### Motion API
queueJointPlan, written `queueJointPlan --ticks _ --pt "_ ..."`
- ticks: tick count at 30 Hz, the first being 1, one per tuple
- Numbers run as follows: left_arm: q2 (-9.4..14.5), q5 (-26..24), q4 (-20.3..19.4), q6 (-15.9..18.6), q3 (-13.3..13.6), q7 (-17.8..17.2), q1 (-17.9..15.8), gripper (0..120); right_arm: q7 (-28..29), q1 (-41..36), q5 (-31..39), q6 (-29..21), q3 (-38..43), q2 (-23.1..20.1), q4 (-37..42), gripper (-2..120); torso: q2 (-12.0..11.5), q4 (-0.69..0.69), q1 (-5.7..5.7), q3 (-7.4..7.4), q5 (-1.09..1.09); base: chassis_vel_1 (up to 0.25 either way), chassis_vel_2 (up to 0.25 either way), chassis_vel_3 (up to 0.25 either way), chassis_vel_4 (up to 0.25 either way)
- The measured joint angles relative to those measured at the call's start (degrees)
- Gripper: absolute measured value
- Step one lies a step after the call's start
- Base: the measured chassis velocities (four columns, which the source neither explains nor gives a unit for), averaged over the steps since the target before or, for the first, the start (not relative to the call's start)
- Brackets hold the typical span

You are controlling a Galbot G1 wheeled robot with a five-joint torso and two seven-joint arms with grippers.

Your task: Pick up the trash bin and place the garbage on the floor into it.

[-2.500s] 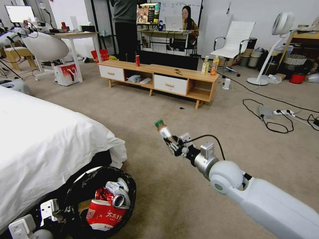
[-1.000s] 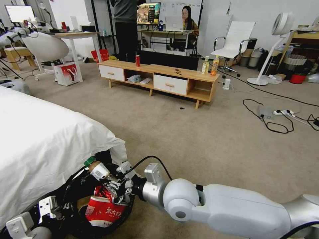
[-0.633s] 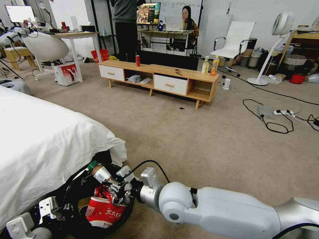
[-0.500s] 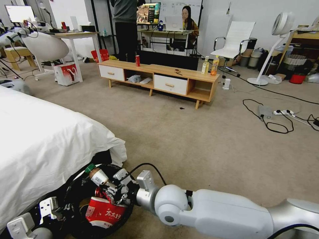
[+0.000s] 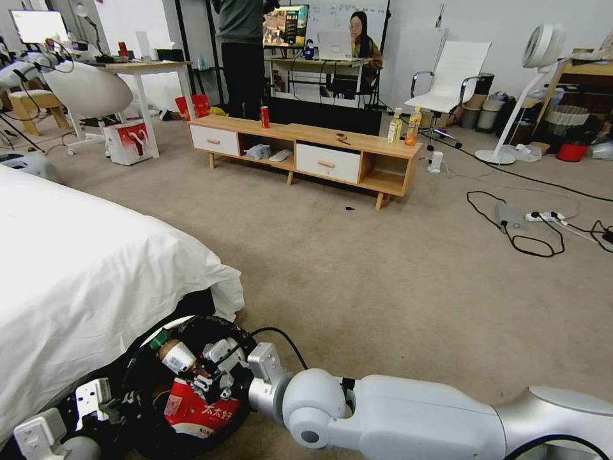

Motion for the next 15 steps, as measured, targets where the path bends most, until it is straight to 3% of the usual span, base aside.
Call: queueJointPlan --ticks 7,15 --pt "0.0 0.0 0.3 0.0 0.1 0.0 -0.2 1 0.1 -0.3 -0.4 0.0 0.0 -1.9 0.9 26 0.0 0.0 0.0 0.0 0.0 0.0 0.0 0.0 0.0" --pt "-0.2 0.0 0.3 0.0 0.1 -0.1 -0.2 1 0.4 -0.6 -0.5 -0.2 0.4 -4.1 2.7 57 0.0 0.0 0.0 0.0 0.0 0.0 0.0 0.0 0.0"
